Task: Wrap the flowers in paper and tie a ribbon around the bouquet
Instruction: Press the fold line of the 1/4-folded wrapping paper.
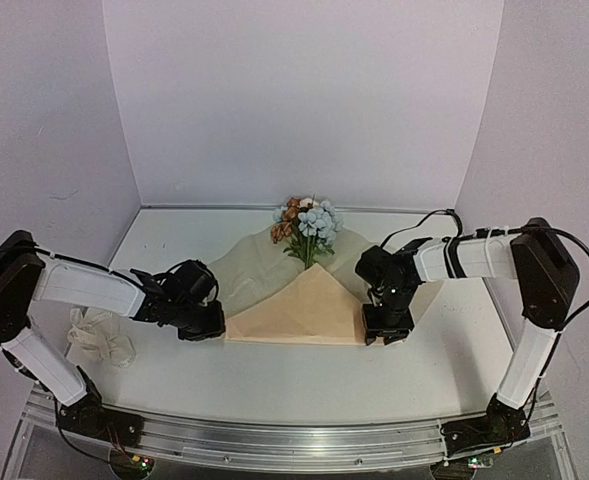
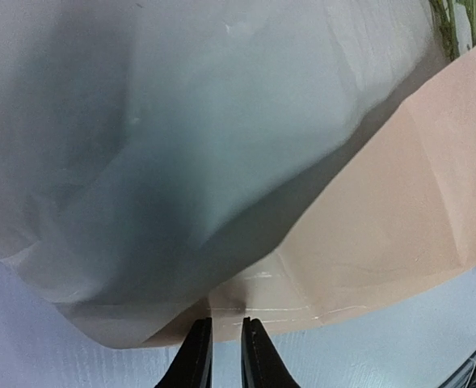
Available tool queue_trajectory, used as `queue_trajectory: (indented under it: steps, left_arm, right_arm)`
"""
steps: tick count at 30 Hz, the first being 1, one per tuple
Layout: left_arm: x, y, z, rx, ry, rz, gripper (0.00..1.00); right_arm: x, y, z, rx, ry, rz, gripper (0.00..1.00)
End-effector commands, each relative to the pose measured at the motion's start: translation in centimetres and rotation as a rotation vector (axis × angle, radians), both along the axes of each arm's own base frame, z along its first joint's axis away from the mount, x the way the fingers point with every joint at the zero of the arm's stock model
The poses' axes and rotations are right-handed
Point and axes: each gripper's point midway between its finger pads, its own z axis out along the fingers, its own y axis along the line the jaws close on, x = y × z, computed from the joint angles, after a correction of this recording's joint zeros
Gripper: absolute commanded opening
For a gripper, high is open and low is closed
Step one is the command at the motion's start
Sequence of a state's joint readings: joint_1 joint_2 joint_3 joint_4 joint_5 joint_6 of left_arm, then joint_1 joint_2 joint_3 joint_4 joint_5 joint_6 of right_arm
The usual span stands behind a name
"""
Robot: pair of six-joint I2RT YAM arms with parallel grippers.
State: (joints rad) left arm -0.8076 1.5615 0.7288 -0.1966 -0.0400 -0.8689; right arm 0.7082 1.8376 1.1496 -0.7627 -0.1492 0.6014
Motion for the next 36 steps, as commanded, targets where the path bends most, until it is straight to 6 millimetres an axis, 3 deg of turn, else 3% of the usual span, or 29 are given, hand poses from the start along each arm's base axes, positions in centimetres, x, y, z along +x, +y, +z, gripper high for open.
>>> queue_trajectory:
  steps: [1, 4, 10, 16, 20, 22, 25, 28, 31, 36]
  left_arm:
    - [0.8, 2.0, 2.3, -0.018, -0.024, 0.104, 0.16]
    - [1.1, 1.9, 3.5, -0.047, -0.039, 0.101, 0.16]
    - [2.1, -2.7, 7.4, -0.152, -0.127, -0.111, 0.18]
    - [2.1, -5.3, 5.9, -0.117, -0.115, -0.249, 0.17]
    - [2.4, -3.8, 4.4, -0.043, -0.071, -0.167, 0.17]
    - [2.4, -1.6, 3.9, -0.001, -0.051, -0.049, 0.2]
    - [1.0, 2.1, 2.6, -0.007, 0.022, 0.115, 0.22]
    - [-0.3, 4.2, 2.6, -0.063, 0.038, 0.23, 0.27]
    - [-0.4, 4.7, 3.1, -0.079, 0.001, 0.227, 0.3]
    - [1.2, 3.6, 5.6, -0.056, -0.17, 0.042, 0.39]
  right_arm:
    - [-0.4, -0.2, 2.5, 0.024, -0.021, 0.007, 0.45]
    - [-0.5, -0.7, 3.4, 0.023, -0.033, 0.005, 0.48]
    - [-1.3, -1.7, 4.8, 0.055, -0.036, -0.068, 0.58]
    - [-2.2, -2.3, 4.2, 0.105, -0.056, -0.19, 0.66]
    - [-2.2, -2.9, 3.1, 0.125, -0.088, -0.237, 0.69]
    - [-2.1, -2.7, 2.8, 0.149, -0.095, -0.257, 0.69]
    - [-2.2, -3.0, 1.9, 0.166, -0.099, -0.283, 0.69]
    - [-2.2, -3.5, 1.5, 0.175, -0.111, -0.303, 0.7]
    - [-2.3, -4.1, 1.3, 0.171, -0.133, -0.279, 0.7]
    - [-2.0, -4.1, 2.5, 0.179, -0.203, -0.062, 0.74]
